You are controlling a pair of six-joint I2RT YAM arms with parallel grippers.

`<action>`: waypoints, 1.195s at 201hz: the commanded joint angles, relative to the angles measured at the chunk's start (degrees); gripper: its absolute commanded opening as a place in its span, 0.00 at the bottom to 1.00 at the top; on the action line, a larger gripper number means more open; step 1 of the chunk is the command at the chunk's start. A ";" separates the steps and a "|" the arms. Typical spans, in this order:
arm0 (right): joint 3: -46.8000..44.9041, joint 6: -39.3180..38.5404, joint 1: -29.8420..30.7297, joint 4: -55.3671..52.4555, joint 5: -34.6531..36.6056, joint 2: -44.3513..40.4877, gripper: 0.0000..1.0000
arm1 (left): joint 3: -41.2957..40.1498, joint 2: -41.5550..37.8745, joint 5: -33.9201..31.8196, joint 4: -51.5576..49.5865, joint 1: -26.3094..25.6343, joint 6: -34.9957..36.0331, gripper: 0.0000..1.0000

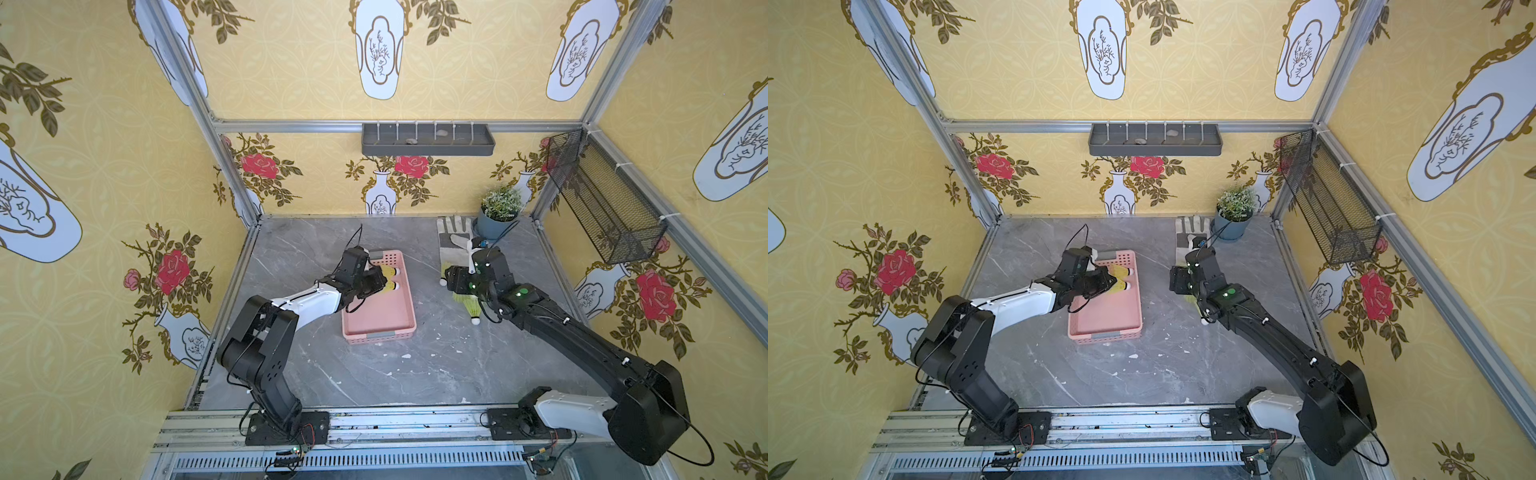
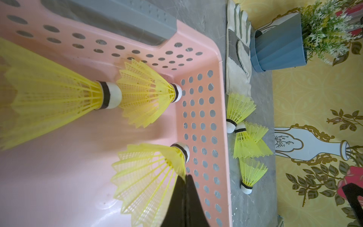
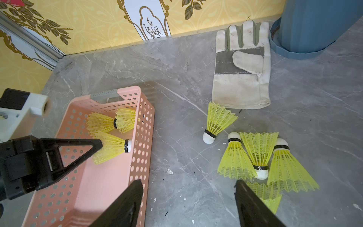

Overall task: Put the shuttlecocks into the storage box
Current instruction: Place the shuttlecock in the storage box.

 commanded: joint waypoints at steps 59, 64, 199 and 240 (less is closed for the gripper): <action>-0.28 0.62 0.04 -0.49 -0.61 0.54 0.76 | 0.53 4.23 0.99 5.39 0.08 -1.78 0.00; -0.31 0.65 0.08 -0.45 -0.63 0.52 0.76 | 0.63 4.47 1.14 5.58 0.08 -1.80 0.00; -0.20 0.74 0.08 -1.07 -1.46 0.97 0.76 | 1.79 7.34 -0.85 5.30 0.08 -1.15 0.20; -0.22 0.80 0.17 -1.15 -1.50 0.98 0.76 | 2.54 6.49 -1.68 3.59 0.08 -0.08 0.38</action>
